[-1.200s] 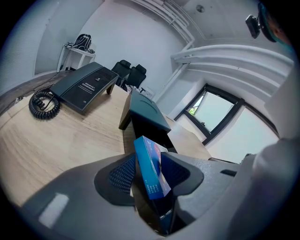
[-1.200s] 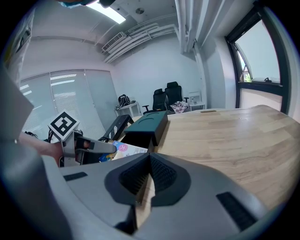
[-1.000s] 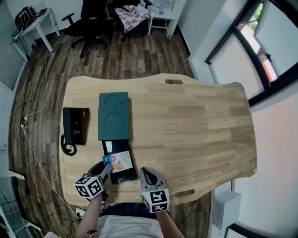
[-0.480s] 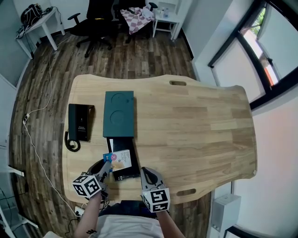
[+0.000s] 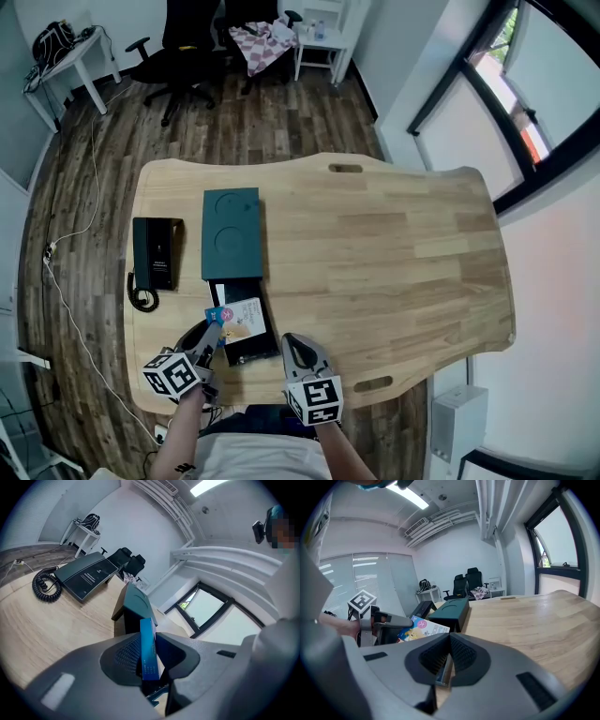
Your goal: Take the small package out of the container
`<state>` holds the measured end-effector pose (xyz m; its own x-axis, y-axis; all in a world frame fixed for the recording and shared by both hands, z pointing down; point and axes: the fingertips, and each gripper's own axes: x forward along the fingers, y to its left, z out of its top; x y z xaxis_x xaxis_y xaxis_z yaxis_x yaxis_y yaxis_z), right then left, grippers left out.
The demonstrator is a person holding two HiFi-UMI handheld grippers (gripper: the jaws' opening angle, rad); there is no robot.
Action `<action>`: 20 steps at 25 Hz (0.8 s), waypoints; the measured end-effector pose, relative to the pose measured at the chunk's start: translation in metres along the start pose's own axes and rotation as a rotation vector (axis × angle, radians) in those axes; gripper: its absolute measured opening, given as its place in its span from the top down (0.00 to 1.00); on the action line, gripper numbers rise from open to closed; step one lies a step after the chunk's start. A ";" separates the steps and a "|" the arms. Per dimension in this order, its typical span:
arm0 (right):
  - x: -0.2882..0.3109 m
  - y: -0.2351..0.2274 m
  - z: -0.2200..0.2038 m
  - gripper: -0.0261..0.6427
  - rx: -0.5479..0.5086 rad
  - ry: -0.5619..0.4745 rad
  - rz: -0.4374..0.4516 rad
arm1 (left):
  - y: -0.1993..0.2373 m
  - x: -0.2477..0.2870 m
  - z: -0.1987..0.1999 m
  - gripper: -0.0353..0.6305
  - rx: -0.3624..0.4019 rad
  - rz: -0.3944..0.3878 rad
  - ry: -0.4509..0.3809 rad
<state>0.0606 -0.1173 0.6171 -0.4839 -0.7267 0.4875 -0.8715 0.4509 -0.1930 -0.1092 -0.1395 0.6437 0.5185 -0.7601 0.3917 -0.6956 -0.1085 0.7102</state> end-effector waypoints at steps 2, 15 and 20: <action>-0.001 -0.001 0.002 0.95 -0.002 -0.006 -0.007 | -0.004 0.001 0.001 0.80 -0.007 -0.022 0.000; -0.018 -0.014 0.050 0.95 -0.006 -0.122 -0.073 | -0.051 0.002 0.028 0.80 -0.080 -0.176 -0.045; -0.030 -0.017 0.058 0.95 -0.007 -0.148 -0.099 | -0.064 -0.006 0.032 0.80 -0.072 -0.206 -0.054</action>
<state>0.0850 -0.1330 0.5567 -0.4029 -0.8359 0.3728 -0.9150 0.3767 -0.1441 -0.0835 -0.1490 0.5771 0.6173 -0.7599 0.2036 -0.5395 -0.2206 0.8126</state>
